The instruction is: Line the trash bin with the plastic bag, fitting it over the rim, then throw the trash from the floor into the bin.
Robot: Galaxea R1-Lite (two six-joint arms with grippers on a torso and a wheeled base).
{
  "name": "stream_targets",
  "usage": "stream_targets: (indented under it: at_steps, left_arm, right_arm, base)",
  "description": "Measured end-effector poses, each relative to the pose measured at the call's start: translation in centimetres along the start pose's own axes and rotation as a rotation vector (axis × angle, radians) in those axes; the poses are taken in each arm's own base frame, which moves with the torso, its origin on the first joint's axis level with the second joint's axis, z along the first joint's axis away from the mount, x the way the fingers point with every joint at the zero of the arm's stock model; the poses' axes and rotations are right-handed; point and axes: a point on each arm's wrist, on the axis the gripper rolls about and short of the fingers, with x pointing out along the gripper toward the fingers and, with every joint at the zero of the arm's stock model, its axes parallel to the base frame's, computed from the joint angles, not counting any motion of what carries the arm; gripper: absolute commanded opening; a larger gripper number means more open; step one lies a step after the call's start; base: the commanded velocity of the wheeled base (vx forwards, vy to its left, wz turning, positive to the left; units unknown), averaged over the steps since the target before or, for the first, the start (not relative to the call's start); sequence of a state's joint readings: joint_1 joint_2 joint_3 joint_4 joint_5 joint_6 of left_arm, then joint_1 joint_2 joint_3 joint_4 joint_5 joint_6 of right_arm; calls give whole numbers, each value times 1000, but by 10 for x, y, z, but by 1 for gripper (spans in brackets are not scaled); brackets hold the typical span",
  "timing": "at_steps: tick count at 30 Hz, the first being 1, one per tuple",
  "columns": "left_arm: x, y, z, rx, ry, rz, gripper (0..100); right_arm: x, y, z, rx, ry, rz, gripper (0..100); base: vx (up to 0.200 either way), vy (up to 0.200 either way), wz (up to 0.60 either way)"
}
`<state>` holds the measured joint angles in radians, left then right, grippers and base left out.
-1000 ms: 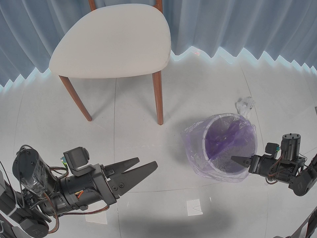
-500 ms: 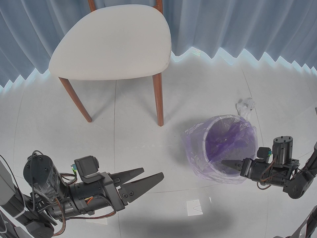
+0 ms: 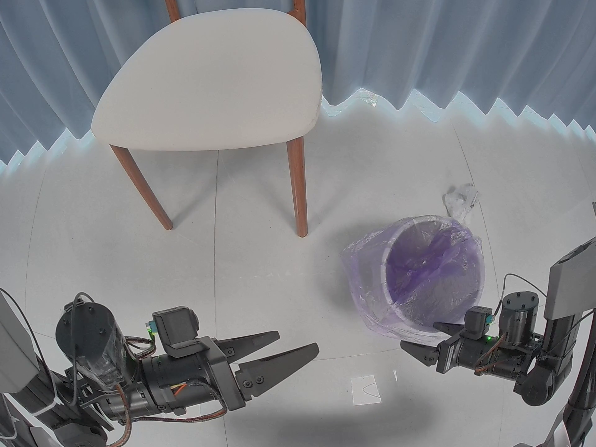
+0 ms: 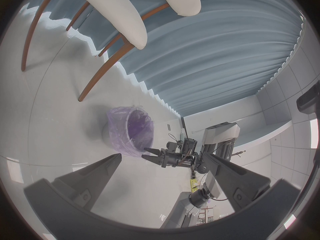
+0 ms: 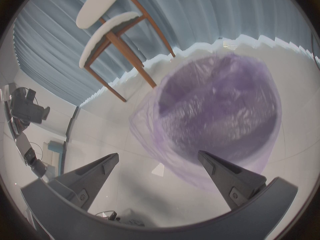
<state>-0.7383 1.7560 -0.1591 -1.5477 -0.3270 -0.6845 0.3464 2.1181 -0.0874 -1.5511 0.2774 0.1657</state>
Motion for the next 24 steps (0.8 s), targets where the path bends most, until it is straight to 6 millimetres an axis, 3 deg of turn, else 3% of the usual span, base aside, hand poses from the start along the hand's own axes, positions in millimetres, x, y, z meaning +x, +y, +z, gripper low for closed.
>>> stream_targets:
  at_steps: [6,24]
  left_arm:
    - [0,0,-4,-3,19,-1,100]
    - [0,-3,-9,-7,43,-8,100]
  right_arm:
    - [5,-2,-14,13,68,-5,100]
    - [18,-2,-22,28,103,3,100]
  base:
    - [0,0,0]
    - [0,0,0]
